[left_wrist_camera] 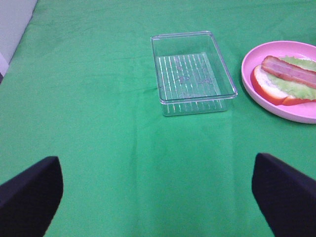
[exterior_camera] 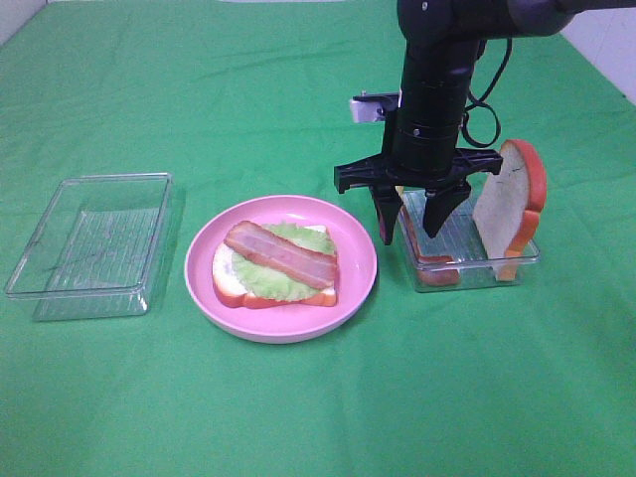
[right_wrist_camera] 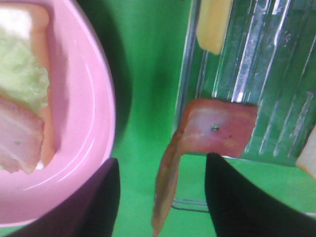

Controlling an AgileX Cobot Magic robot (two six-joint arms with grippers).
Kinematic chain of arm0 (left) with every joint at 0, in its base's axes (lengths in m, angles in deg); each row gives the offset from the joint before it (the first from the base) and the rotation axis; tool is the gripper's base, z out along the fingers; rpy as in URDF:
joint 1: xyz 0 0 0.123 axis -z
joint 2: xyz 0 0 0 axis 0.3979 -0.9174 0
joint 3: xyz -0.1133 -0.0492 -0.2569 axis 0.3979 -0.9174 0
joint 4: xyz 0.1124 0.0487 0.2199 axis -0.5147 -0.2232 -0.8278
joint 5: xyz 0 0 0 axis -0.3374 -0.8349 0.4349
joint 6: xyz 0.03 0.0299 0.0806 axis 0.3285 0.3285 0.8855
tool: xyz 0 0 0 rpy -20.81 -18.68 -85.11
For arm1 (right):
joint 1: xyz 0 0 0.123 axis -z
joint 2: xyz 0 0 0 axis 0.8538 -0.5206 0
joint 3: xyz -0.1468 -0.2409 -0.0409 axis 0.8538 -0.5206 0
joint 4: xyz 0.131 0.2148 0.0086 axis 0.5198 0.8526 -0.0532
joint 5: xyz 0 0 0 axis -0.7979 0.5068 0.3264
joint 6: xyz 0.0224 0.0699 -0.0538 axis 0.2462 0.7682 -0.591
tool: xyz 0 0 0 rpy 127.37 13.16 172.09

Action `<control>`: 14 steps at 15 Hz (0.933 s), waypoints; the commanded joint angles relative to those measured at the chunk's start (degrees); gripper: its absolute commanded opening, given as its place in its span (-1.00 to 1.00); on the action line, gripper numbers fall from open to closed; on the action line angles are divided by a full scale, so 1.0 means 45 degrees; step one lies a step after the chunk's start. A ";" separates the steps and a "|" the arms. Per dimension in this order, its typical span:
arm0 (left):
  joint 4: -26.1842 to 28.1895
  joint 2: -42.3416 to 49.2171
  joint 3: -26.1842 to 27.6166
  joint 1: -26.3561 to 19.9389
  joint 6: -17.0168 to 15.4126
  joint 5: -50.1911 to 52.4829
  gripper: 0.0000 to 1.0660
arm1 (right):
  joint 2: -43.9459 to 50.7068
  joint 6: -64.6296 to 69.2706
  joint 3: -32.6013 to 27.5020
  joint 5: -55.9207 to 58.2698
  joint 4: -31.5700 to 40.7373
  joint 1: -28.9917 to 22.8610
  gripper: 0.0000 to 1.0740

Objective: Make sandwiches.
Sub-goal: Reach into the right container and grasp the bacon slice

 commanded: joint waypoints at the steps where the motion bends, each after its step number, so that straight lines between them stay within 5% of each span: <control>1: 0.0013 0.0140 -0.0025 0.0064 -0.0051 0.0178 0.83 | -0.0038 -0.0204 0.0051 -0.0025 -0.0076 0.0051 -0.32; 8: 0.0013 0.0140 -0.0025 0.0064 -0.0051 0.0178 0.83 | -0.0038 -0.0204 0.0051 -0.0051 -0.0076 0.0051 -0.40; 12: 0.0013 0.0140 -0.0025 0.0064 -0.0051 0.0178 0.83 | -0.0038 -0.0204 0.0051 -0.0038 -0.0115 0.0051 -0.91; 14: 0.0013 0.0140 -0.0025 0.0064 -0.0051 0.0178 0.83 | -0.0038 -0.0178 0.0051 0.0064 -0.0115 0.0051 -1.00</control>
